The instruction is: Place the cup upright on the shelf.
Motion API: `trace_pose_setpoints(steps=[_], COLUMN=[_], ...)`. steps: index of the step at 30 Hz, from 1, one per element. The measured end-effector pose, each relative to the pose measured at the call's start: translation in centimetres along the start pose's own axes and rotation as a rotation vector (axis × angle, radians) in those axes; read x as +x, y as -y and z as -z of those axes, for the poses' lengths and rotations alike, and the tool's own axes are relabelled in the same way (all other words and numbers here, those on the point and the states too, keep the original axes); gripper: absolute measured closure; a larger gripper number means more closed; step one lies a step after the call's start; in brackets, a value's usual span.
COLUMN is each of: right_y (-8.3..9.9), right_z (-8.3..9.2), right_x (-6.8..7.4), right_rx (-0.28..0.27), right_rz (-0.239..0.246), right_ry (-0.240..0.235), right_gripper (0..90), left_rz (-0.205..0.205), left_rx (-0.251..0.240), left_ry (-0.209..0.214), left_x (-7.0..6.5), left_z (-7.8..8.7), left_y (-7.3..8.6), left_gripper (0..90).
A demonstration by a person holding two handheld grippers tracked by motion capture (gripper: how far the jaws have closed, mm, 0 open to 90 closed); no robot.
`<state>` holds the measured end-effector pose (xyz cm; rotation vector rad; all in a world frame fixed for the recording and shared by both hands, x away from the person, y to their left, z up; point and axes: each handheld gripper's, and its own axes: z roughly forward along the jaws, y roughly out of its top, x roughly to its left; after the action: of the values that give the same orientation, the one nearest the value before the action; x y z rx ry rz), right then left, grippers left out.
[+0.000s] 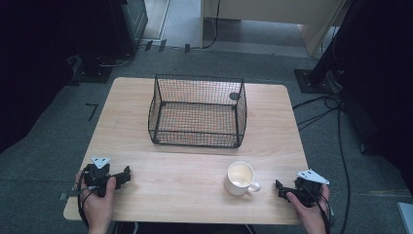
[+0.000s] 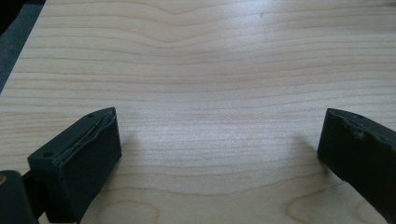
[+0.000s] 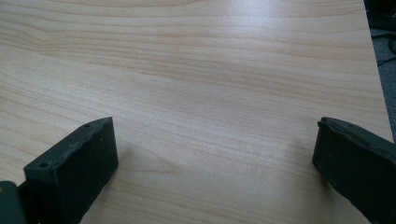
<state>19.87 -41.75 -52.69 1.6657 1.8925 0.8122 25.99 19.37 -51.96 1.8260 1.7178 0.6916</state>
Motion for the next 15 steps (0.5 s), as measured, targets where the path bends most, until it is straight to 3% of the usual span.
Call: trace_pose_setpoints(steps=[6,9,15], right_y=[0.1,0.0,-0.4], right_z=[0.1,0.4,1.9], right_x=[0.2,0.5,1.2], right_rx=[0.002,0.012,-0.044], right_rz=[-0.021,-0.011,-0.007], right_ry=[0.02,0.004,-0.057], right_gripper=[0.0,0.0,0.0], left_rz=[-0.008,-0.008,-0.009], left_rx=[0.0,0.0,0.0], left_ry=[0.008,0.007,0.007], left_x=[-0.2,-0.2,-0.2], left_z=[0.0,0.0,0.0], left_y=[0.0,0.0,0.0], left_gripper=[0.0,0.0,0.0])
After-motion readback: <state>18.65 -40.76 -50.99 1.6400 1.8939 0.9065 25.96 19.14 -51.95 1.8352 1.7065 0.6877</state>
